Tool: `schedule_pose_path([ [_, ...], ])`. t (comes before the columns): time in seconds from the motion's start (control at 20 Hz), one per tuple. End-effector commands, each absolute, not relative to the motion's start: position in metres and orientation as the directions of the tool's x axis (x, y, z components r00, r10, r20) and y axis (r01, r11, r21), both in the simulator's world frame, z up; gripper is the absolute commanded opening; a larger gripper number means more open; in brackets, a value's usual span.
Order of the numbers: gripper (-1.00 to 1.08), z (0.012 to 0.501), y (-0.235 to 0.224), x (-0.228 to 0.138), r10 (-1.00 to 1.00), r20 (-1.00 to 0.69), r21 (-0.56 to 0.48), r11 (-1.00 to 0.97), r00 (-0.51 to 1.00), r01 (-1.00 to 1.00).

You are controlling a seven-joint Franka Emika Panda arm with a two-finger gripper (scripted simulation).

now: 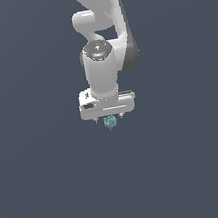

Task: Pick up the object and move it to a goal position.

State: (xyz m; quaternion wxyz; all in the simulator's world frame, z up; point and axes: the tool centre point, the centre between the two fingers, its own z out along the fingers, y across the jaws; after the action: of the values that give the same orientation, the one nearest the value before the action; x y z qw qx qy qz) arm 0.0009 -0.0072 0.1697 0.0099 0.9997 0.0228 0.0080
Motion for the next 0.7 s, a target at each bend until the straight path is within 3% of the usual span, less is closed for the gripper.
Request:
schedule_pose_path([
  [0.0,1.00,0.164,-0.007,-0.003,0.046,0.014,0.019,-0.999,0.999,0.045],
  [0.65,1.00,0.106,-0.004,-0.051,0.038,0.003,0.004,-0.999,0.999,0.038],
])
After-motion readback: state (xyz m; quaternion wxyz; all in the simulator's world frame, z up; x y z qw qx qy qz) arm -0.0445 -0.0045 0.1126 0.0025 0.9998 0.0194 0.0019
